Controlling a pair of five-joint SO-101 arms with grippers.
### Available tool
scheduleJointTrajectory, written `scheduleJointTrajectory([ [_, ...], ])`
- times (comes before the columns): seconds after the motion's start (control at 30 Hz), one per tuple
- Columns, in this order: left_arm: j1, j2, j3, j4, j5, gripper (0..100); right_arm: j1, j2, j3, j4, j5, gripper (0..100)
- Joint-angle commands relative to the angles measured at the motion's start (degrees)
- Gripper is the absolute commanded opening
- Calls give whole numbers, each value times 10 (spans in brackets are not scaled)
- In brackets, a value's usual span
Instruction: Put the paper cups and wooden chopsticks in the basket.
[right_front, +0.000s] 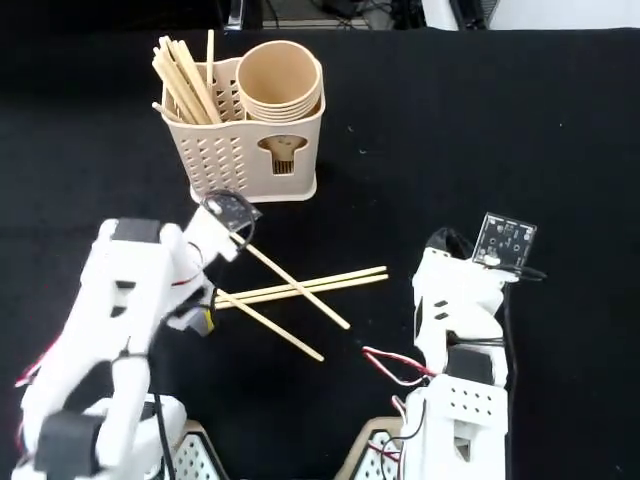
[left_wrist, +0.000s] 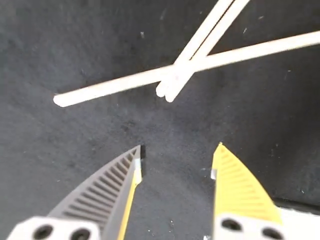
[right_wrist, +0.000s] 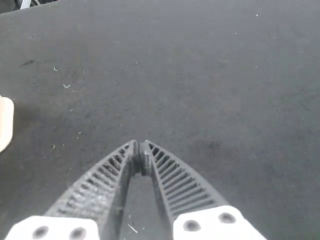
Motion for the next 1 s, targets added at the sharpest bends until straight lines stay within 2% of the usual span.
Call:
scheduleJointTrajectory([
  [0.0, 51, -73, 0, -4, -4, 238, 11, -7, -5, -12, -6, 36],
  [0.1, 115, -100, 0, -7, -4, 252, 49, -7, -9, -12, -10, 36],
  [0.27, 184, -100, -8, -33, -4, 396, 108, -7, -22, -12, -36, 34],
  [0.37, 190, -72, -22, -63, -44, 395, 138, -7, -25, -16, -82, 35],
  [0.47, 189, -6, -56, -75, -80, 395, 155, -7, -28, -17, -97, 35],
  [0.67, 198, 127, -147, -97, -81, 395, 156, -7, -33, -17, -97, 35],
  [0.83, 232, 157, -150, -98, -83, 395, 156, -7, -34, -17, -96, 35],
  [0.97, 253, 175, -138, -131, -82, 395, 156, -7, -34, -17, -96, 35],
])
